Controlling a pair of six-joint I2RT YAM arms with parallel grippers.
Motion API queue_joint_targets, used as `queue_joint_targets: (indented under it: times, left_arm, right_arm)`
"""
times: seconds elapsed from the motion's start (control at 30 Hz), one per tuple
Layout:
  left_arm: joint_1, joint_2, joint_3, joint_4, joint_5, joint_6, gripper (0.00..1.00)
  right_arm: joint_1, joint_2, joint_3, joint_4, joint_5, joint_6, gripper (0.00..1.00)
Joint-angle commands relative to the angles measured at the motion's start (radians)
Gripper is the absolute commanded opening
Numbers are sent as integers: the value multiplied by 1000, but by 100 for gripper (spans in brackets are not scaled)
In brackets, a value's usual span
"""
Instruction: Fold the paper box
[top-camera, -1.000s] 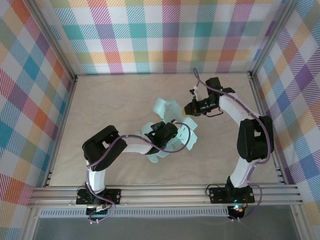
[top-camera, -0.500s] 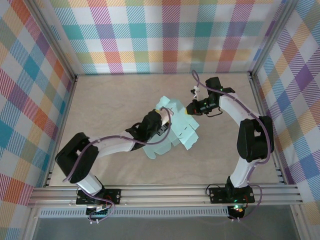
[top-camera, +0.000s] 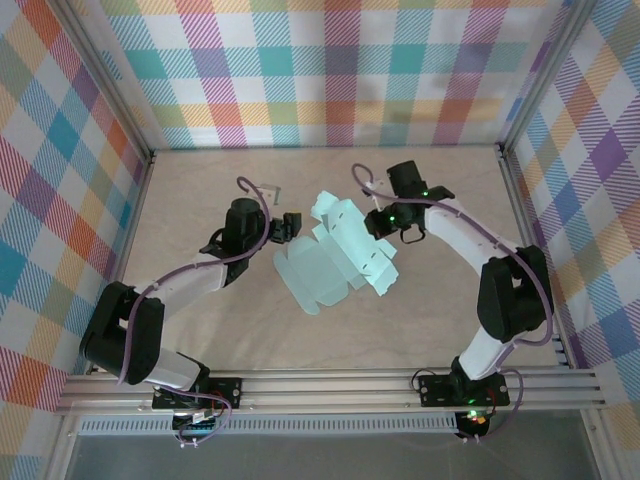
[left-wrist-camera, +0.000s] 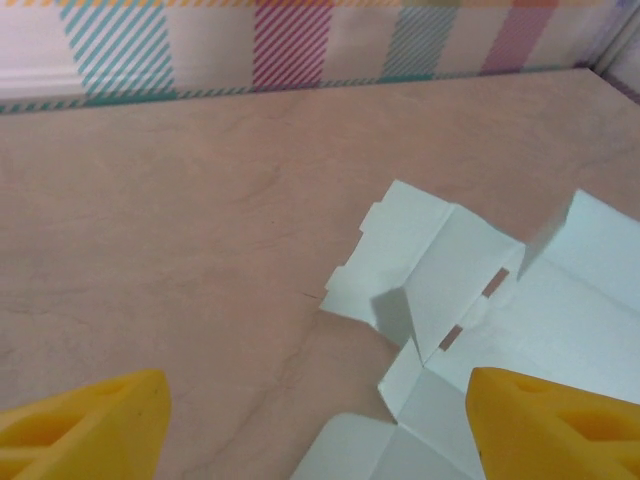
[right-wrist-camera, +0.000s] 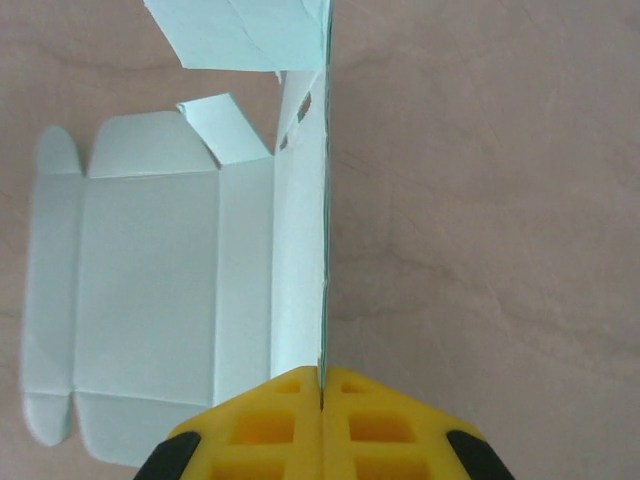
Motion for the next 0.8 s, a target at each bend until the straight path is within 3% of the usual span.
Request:
queue_joint_targets:
  times: [0.0, 0.2, 0.33, 0.43, 0.77]
  left_arm:
    - [66, -30, -21, -4, 54, -101, 78]
    - [226, -6, -14, -16, 111, -214, 78]
    - [286, 17, -5, -31, 130, -235, 80]
    - [324, 53, 4, -28, 172, -251, 80]
    - [366, 208, 69, -33, 287, -296, 82]
  right_arm:
    - [61, -23, -10, 49, 164, -122, 0]
    - [215, -29, -65, 143, 409, -296, 0]
    - [287, 3, -68, 155, 555, -343, 0]
    - [347, 28, -89, 205, 678, -388, 0]
    - [452, -6, -220, 436, 869, -570, 0]
